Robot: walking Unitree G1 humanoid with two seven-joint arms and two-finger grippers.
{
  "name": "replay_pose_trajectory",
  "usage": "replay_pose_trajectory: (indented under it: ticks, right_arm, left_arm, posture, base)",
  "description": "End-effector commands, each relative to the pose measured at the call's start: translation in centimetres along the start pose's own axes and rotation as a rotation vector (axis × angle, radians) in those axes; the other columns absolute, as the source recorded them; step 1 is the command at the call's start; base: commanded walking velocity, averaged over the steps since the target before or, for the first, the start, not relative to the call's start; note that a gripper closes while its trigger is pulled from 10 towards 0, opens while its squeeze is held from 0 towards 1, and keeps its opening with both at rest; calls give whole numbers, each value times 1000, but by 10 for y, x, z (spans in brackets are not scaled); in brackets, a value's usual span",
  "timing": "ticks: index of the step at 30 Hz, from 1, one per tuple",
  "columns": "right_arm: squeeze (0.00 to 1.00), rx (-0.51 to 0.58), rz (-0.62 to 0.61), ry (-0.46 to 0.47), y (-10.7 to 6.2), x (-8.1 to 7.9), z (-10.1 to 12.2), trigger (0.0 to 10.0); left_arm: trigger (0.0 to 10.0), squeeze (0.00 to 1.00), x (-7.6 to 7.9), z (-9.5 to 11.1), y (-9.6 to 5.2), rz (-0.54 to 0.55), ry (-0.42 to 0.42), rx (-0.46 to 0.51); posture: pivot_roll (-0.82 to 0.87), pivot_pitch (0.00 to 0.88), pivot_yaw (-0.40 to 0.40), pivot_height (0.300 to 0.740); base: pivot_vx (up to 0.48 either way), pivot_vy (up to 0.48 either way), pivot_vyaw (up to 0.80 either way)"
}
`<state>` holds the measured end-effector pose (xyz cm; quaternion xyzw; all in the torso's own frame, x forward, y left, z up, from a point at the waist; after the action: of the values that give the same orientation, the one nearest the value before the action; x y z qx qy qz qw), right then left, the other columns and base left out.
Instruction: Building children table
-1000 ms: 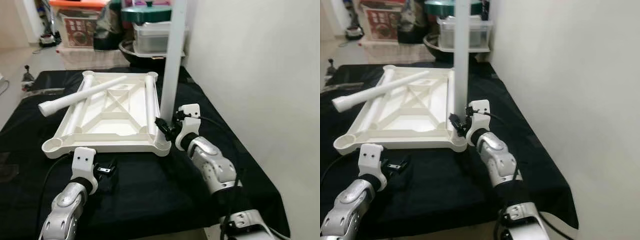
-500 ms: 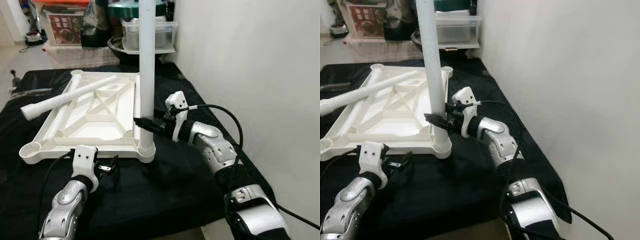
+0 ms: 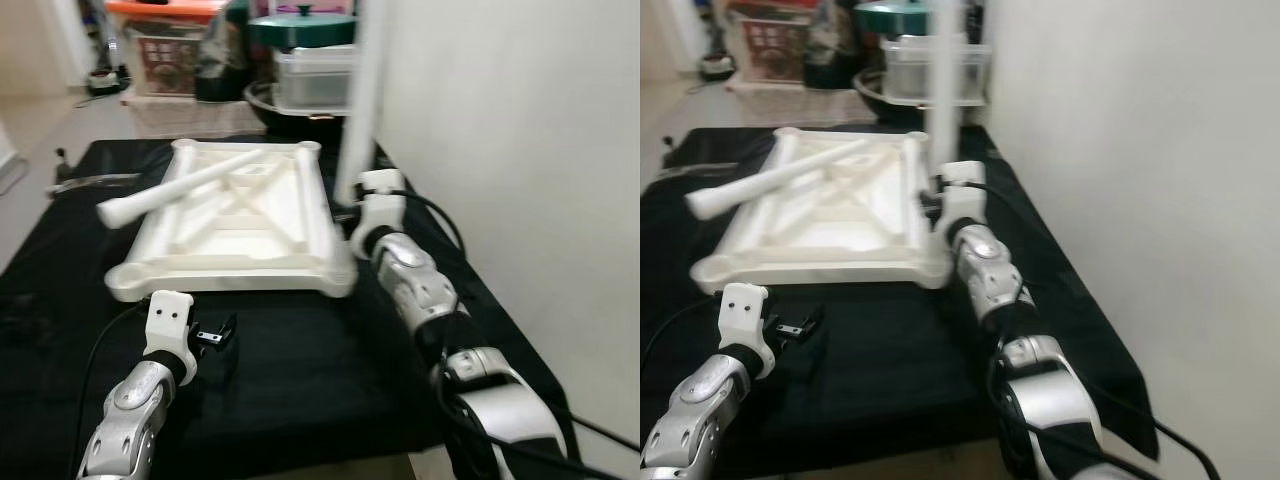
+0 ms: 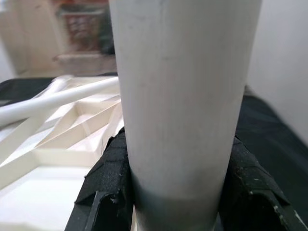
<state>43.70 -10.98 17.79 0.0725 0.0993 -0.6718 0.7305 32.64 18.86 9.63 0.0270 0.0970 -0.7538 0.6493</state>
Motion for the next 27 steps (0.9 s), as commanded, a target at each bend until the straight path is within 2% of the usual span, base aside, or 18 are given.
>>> replay_pose_trajectory:
  ticks: [1,2,3,5,6,7,8,10,11,12,14,16,17,18,20,23,26,27]
  right_arm:
    - [0,-141,-49,5,-14,14,-41,0]
    - [0,-139,63,-6,-21,-8,-44,10000]
    - [0,-139,63,-6,-21,-8,-44,10000]
    - [0,-69,285,41,-34,-45,-32,10000]
    - [0,-69,285,41,-34,-45,-32,10000]
    - [1000,-21,455,91,-42,-67,-14,10000]
    - [1000,-21,455,91,-42,-67,-14,10000]
    - [996,-39,683,121,-53,-88,-2,10000]
    - [0,-47,794,117,-61,-96,3,10000]
    - [0,-47,794,117,-61,-96,3,10000]
    - [0,-69,956,89,-77,-106,8,10000]
    - [0,-69,956,89,-77,-106,8,10000]
    - [0,-91,1064,56,-90,-111,8,10000]
    - [0,-91,1064,56,-90,-111,8,10000]
    - [0,-144,1230,-39,-108,-119,-3,10000]
    - [0,-169,1266,-64,-109,-123,-11,10000]
    - [0,-184,1257,-83,-103,-126,-17,10000]
    - [0,-194,1233,-84,-94,-129,-20,10000]
  left_arm:
    - [10000,0,3,-3,0,-15,12,-10]
    - [10000,0,3,-3,0,-18,12,-12]
    - [10000,0,3,-3,0,-18,12,-12]
    - [10000,0,3,-4,-1,-22,13,-16]
    - [10000,0,3,-4,-1,-22,13,-16]
    - [10000,0,4,-4,0,-29,17,-18]
    - [10000,0,4,-4,0,-29,17,-18]
    - [10000,0,3,-4,2,-32,19,-17]
    - [10000,0,3,-3,3,-32,19,-15]
    - [10000,0,3,-3,3,-32,19,-15]
    - [10000,0,4,-2,5,-31,18,-11]
    - [10000,0,4,-2,5,-31,18,-11]
    - [10000,0,5,-1,6,-31,16,-8]
    - [10000,0,5,-1,6,-31,16,-8]
    - [10000,0,6,-2,5,-28,11,-7]
    - [10000,0,6,-3,4,-24,9,-9]
    - [10000,0,4,-4,3,-17,7,-10]
    - [10000,0,3,-4,3,-11,7,-10]
  posture:
    - [54,0,-65,740]
    - [49,0,-57,740]
    - [49,0,-57,740]
    - [41,0,-48,740]
    - [41,0,-48,740]
    - [37,0,-46,740]
    - [37,0,-46,740]
    - [31,0,-45,740]
    - [30,0,-45,740]
    - [30,0,-45,740]
    - [34,0,-53,740]
    - [34,0,-53,740]
    - [36,0,-56,740]
    - [36,0,-56,740]
    - [49,0,-70,740]
    - [56,0,-79,740]
    - [66,0,-86,740]
    - [71,0,-90,740]
  base:
    - [0,0,0]
    - [0,0,0]
    - [0,0,0]
    - [0,0,0]
    - [0,0,0]
    - [0,0,0]
    - [0,0,0]
    - [0,0,0]
    - [0,0,0]
    - [0,0,0]
    - [0,0,0]
    - [0,0,0]
    - [0,0,0]
    - [0,0,0]
    - [0,0,0]
    - [0,0,0]
    - [0,0,0]
    - [0,0,0]
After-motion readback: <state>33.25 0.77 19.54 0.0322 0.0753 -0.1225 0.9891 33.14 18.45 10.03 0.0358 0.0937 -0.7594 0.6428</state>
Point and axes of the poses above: a point about 5 cm out from each wrist's last joint towards the gripper, its own y axis pointing out of the wrist towards the gripper, its own z axis along the axis of the wrist's last joint, x = y × z, the point moved 5 cm from there along y, pointing out of the wrist towards the gripper, and after that the axes turned 9 degrees about y, right-handed, at the moved point
